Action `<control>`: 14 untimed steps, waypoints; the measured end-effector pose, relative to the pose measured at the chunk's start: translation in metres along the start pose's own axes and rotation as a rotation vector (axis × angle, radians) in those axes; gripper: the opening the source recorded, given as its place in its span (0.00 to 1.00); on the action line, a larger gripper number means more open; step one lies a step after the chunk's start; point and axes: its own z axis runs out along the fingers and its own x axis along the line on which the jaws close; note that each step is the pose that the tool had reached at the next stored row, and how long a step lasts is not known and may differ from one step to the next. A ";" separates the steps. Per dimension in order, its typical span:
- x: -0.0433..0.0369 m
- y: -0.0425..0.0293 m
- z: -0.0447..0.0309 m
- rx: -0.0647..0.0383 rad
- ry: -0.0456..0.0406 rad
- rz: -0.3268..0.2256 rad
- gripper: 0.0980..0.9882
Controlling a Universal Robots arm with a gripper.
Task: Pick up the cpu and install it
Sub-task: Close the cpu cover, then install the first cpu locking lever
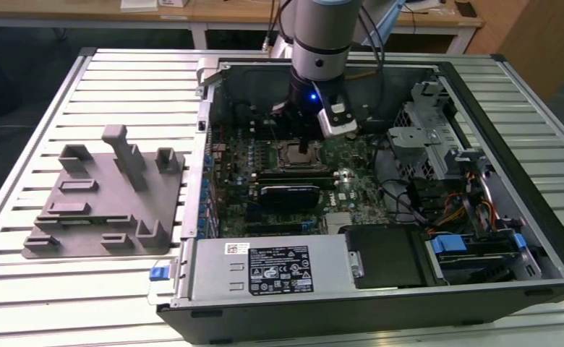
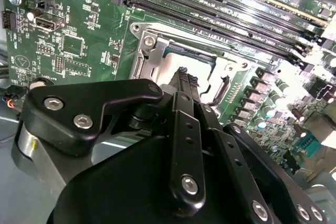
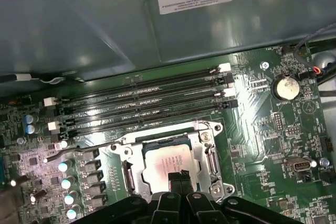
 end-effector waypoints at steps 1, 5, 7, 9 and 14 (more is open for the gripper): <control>0.0003 -0.0001 0.0000 -0.001 -0.0036 -0.004 0.01; 0.0041 -0.0008 0.0000 -0.004 -0.0224 -0.009 0.01; 0.0055 -0.0011 0.0000 -0.003 -0.0243 -0.009 0.01; 0.0063 -0.0013 0.0000 -0.003 -0.0244 -0.009 0.01; 0.0072 -0.0015 0.0000 -0.003 -0.0244 -0.009 0.01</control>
